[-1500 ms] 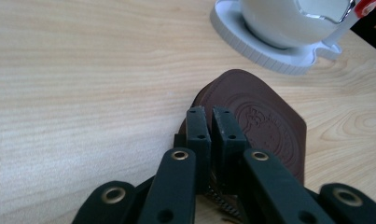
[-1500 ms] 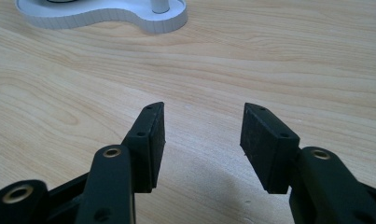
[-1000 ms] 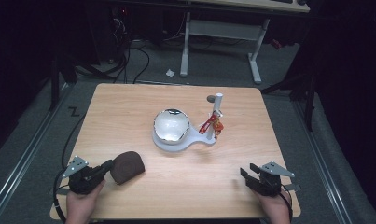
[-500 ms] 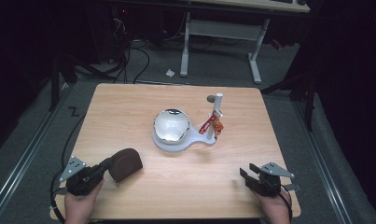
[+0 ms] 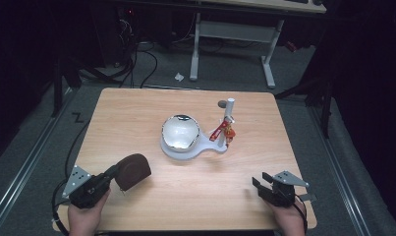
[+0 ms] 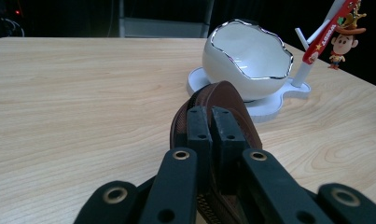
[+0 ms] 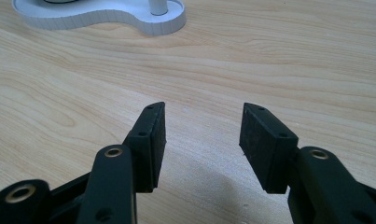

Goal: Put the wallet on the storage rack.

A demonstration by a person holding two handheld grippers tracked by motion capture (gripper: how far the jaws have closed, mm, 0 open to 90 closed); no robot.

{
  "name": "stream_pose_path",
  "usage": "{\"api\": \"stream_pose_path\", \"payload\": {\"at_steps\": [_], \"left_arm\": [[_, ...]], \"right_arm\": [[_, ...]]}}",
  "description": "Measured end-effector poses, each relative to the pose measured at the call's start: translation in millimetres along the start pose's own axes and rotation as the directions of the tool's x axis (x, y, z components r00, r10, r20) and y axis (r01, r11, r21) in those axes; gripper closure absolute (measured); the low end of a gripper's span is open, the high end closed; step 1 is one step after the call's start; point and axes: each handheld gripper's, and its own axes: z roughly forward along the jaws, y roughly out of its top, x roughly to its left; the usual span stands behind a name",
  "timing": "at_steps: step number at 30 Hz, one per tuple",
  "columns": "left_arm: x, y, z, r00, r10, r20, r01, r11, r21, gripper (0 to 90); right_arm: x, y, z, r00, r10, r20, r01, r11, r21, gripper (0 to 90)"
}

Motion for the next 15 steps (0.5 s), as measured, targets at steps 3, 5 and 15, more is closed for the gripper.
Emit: {"api": "stream_pose_path", "payload": {"at_steps": [3,5,15], "left_arm": [[0.1,-0.1,0.3,1.0,-0.002,0.001,0.002,1.0,-0.002,87.3],[-0.4,0.1,0.8,0.9999,-0.007,0.01,0.007,1.0,0.0,87.3],[-3.3,1.9,1.4,0.9998,-0.005,0.019,0.005,0.9999,-0.01,87.3]], "right_arm": [[-0.2,-0.4,0.8,1.0,0.002,0.0,-0.002,1.0,0.004,51.0],[-0.1,-0.5,1.3,1.0,0.004,0.002,-0.004,1.0,0.002,51.2],[5.0,1.9,11.2,1.0,-0.009,0.001,0.009,1.0,0.013,51.4]]}}
